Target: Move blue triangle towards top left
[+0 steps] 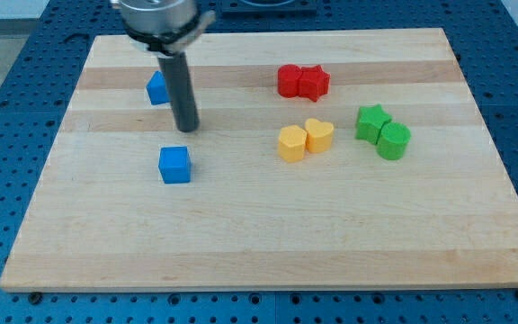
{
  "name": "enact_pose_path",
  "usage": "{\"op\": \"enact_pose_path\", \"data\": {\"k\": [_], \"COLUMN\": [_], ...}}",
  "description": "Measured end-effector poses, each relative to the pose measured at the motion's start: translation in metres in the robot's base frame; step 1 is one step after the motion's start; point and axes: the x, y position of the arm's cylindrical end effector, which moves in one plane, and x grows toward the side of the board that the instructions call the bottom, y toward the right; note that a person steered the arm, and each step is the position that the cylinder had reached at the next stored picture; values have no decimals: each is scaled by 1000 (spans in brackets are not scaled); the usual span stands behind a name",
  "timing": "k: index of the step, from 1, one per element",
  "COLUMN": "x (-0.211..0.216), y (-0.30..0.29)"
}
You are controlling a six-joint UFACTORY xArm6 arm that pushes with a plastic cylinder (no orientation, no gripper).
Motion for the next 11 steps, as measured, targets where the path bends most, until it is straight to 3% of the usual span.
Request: {"op": "enact_pose_path", "data": {"k": [2,6,8,9,10,11], "x": [-51,-84,-17,11,-6,-64], "y": [-21,-111,-102,-40,-5,7]}}
